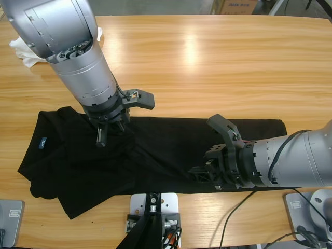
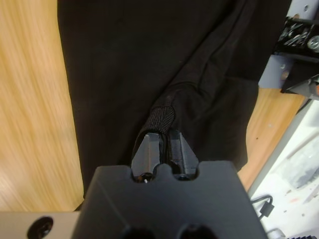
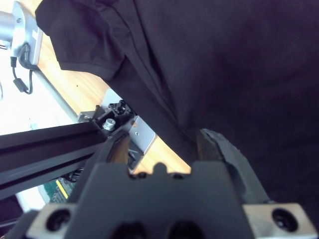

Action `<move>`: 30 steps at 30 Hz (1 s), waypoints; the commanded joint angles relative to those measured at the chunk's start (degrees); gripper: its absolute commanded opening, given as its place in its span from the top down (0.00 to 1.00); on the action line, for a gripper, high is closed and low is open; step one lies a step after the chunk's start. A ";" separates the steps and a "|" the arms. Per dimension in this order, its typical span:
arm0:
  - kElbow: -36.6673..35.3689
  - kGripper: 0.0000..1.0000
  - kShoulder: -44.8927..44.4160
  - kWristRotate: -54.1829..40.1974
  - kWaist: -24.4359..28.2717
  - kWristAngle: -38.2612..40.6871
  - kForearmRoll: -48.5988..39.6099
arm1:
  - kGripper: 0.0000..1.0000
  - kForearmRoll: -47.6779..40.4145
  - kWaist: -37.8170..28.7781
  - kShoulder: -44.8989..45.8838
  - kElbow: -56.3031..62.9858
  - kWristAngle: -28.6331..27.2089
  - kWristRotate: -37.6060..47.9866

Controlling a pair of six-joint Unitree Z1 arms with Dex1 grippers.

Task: Fold clothes

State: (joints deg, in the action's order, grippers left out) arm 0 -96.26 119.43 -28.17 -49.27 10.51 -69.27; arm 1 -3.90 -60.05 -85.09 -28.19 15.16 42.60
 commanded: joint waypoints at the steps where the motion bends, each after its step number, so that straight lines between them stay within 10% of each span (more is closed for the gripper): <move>1: -2.45 1.00 6.63 -0.43 0.99 -1.27 -1.50 | 0.45 -0.59 -0.51 -0.49 1.73 0.28 1.10; 2: -2.45 0.66 7.29 -0.08 1.11 -2.18 -1.71 | 0.43 -0.59 -0.51 -0.42 1.73 0.24 1.20; 3: -2.45 0.10 7.75 0.17 1.21 -2.34 -2.03 | 0.31 -0.59 -0.51 -0.42 1.73 0.15 1.26; 4: -2.45 0.01 7.91 0.57 1.37 -2.53 -2.38 | 0.15 -0.59 -0.51 -0.42 1.70 0.00 1.26; 9: -0.83 0.00 0.76 10.21 10.21 -2.00 -4.21 | 0.00 0.13 -0.51 0.90 1.38 -1.71 0.31; 10: 9.00 0.00 -11.30 25.15 17.44 3.80 -2.98 | 0.00 6.57 -0.51 2.74 -0.92 -5.86 -3.10; 16: 35.52 0.05 -24.61 34.66 18.69 12.85 13.11 | 0.09 6.87 -0.51 -0.93 -7.78 -6.02 -8.36; 19: 41.25 0.05 -27.21 36.86 22.04 16.68 18.31 | 0.38 9.24 -0.51 -3.02 -10.73 -6.19 -9.20; 22: 41.50 0.05 -26.88 37.63 24.82 17.53 19.79 | 0.99 9.17 -0.51 -6.42 -12.40 -5.07 -9.20; 30: 46.79 0.04 -27.79 46.44 25.67 18.44 25.47 | 1.00 4.95 2.34 -19.90 -20.72 3.63 -7.64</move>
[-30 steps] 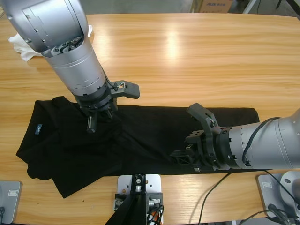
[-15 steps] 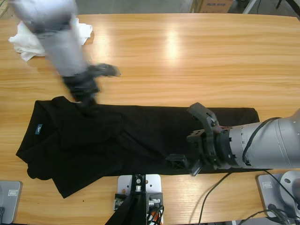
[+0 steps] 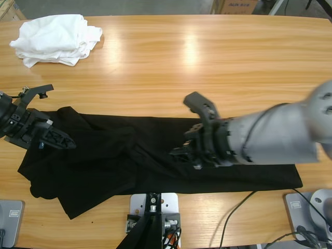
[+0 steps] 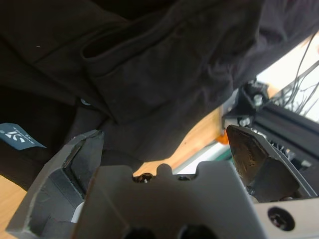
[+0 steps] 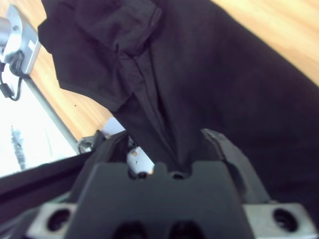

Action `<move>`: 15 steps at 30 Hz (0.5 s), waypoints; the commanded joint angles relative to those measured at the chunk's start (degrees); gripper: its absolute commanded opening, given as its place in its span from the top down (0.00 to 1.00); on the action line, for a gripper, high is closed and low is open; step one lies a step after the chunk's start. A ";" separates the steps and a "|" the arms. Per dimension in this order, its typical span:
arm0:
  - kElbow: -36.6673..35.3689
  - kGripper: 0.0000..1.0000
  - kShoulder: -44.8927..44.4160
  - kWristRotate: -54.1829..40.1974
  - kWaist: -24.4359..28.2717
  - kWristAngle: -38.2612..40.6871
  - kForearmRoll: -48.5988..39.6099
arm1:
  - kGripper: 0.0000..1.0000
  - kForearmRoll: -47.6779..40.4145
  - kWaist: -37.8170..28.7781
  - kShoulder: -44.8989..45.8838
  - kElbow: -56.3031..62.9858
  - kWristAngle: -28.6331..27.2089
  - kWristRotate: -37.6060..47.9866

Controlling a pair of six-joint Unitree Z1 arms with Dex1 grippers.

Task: Fold clothes

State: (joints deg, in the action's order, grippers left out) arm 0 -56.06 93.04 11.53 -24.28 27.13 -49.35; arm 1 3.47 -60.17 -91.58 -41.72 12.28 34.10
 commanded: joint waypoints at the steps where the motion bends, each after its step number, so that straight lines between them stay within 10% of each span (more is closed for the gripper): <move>1: 7.60 0.04 -1.73 7.21 0.50 2.59 6.32 | 1.00 -2.42 3.27 -14.36 -8.69 7.34 0.90; 4: 10.18 0.04 -3.43 8.19 0.37 3.19 7.31 | 0.65 -2.24 5.43 -16.54 -12.51 9.47 0.86; 15: 14.58 0.04 -1.99 8.42 -1.14 3.68 13.67 | 0.41 -4.00 6.07 -21.92 -14.35 11.21 0.27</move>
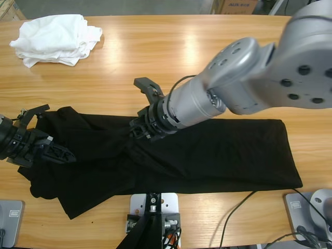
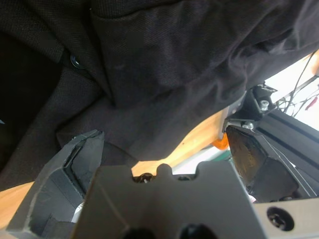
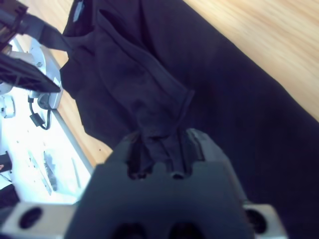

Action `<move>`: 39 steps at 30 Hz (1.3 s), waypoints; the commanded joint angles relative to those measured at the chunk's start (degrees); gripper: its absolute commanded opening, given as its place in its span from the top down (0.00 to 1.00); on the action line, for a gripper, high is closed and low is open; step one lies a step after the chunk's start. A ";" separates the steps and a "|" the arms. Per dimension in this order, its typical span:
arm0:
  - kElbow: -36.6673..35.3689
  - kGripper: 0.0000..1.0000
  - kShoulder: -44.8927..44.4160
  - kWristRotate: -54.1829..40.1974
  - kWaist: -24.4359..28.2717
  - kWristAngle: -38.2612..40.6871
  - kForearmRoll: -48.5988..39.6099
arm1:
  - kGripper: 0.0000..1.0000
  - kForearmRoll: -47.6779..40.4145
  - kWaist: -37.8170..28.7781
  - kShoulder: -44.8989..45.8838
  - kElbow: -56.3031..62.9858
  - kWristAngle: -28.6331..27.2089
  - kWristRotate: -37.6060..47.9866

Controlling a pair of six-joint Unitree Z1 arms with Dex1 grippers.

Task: Fold clothes

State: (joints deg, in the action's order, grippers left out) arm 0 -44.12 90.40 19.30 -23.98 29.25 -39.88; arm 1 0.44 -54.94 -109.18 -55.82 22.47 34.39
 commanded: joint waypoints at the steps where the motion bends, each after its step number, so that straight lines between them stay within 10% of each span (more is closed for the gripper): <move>1: 2.60 0.04 1.01 0.65 -1.88 1.69 4.43 | 0.38 -0.97 0.96 -4.64 -0.41 1.08 -0.03; 11: 2.46 0.04 1.53 0.56 -2.65 1.87 4.72 | 0.46 -3.43 1.59 -9.67 -2.48 3.65 0.15; 17: 2.34 0.04 1.90 0.47 -2.79 1.87 4.79 | 1.00 -5.27 2.56 -10.63 -2.34 4.86 -0.97; 37: 1.21 0.03 3.99 0.21 -7.03 1.87 5.95 | 1.00 -1.07 2.56 -12.57 -2.54 -1.39 -5.21; 38: 1.14 0.03 3.94 0.21 -7.07 1.83 5.92 | 0.95 -1.14 2.56 -12.64 -2.78 -1.31 -5.21; 39: 1.04 0.03 3.82 0.21 -7.08 1.74 5.87 | 0.63 -1.25 2.56 -12.64 -2.96 -1.29 -5.21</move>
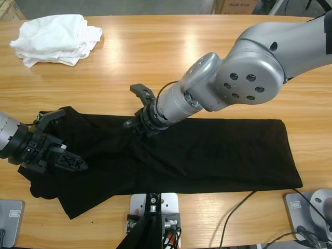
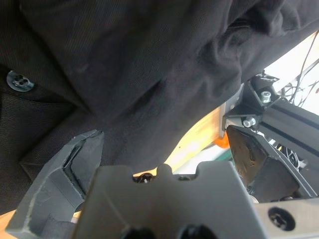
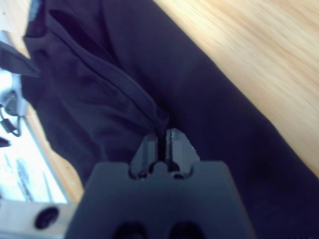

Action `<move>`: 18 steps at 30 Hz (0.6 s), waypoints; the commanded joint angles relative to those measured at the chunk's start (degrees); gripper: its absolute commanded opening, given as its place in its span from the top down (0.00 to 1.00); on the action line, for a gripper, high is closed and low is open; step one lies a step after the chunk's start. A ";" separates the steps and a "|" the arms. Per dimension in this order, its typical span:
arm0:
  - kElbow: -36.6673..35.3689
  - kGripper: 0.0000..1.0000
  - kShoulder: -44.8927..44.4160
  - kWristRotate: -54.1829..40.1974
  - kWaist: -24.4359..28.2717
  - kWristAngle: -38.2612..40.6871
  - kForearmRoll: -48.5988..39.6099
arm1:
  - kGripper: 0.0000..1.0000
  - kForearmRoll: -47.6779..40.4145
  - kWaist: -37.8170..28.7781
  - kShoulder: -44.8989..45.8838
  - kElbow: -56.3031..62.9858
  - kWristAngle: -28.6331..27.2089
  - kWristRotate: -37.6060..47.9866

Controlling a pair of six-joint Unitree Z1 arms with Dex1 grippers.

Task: Fold clothes

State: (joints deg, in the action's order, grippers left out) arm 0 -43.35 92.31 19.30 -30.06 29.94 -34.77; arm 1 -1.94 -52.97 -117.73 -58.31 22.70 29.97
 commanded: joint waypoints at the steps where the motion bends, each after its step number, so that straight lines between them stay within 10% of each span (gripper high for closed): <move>1: 0.02 0.03 1.75 0.14 -1.00 0.94 0.69 | 0.36 0.91 0.59 -3.89 -0.48 -1.64 -0.79; 3: -1.08 0.03 1.13 -0.20 -0.97 0.82 0.23 | 0.03 0.71 0.59 -2.13 -0.26 -2.17 -0.79; 12: -15.64 0.13 -2.44 -3.11 -1.02 -5.67 -13.43 | 0.00 6.78 0.27 14.01 -0.08 -8.02 0.70; 13: -15.76 0.17 -1.57 -3.04 -1.12 -6.41 -13.10 | 0.09 7.62 0.24 14.41 -0.04 -8.51 0.68; 17: -15.02 0.33 5.74 -4.08 -2.32 -9.89 -8.98 | 1.00 5.88 -0.32 11.88 0.66 -6.61 -0.60; 18: -15.09 0.47 7.34 -5.08 -2.37 -9.68 -7.59 | 1.00 4.84 -0.78 11.42 1.19 -6.88 -0.69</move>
State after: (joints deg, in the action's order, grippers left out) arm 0 -58.48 90.65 16.67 -31.13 23.77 -46.29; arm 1 4.13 -52.97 -105.50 -58.90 15.84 30.04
